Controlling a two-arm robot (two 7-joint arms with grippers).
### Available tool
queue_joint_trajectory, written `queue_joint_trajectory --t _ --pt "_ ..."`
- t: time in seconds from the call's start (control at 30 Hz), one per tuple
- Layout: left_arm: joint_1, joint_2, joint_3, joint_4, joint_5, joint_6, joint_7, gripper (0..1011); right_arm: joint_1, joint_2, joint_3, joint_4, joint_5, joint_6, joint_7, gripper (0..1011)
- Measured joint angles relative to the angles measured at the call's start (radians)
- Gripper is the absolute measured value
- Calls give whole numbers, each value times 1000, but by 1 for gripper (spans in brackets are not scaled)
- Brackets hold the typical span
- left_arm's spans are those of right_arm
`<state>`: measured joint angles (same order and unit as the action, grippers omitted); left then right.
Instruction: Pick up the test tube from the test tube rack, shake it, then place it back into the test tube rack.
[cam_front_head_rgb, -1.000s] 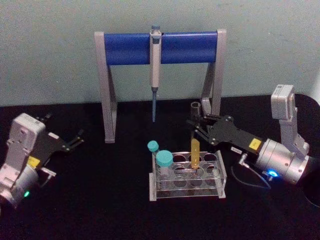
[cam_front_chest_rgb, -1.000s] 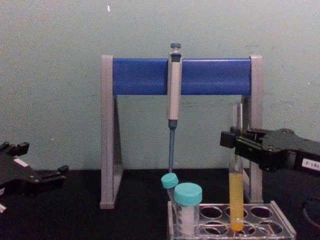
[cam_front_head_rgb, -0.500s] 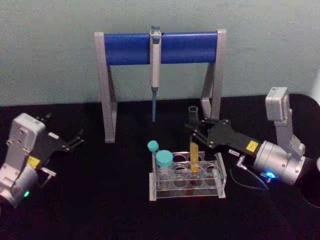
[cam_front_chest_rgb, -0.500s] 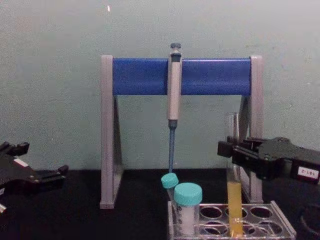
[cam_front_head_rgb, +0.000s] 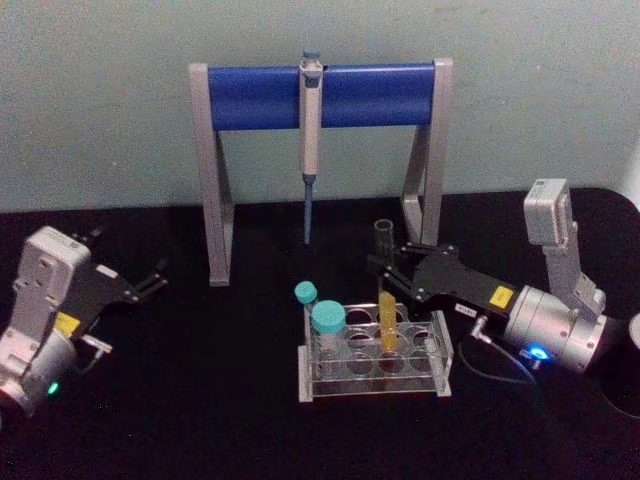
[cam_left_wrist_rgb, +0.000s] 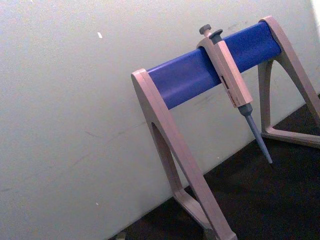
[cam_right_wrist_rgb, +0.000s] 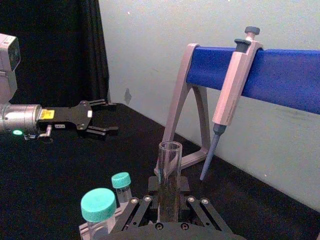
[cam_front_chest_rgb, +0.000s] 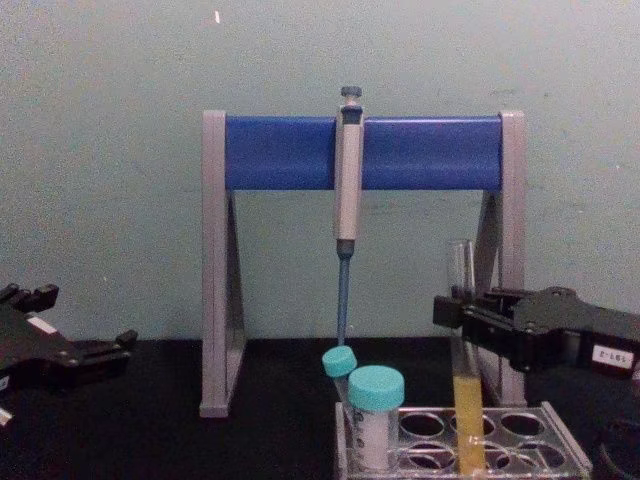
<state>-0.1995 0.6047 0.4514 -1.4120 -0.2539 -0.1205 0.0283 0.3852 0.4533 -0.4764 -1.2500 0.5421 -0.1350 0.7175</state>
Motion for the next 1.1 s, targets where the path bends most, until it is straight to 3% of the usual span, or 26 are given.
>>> queue_joint_trajectory --t 1.1 --pt "0 0 0 0 0 0 0 1001 8 3 -15 11 -6 20 4 232"
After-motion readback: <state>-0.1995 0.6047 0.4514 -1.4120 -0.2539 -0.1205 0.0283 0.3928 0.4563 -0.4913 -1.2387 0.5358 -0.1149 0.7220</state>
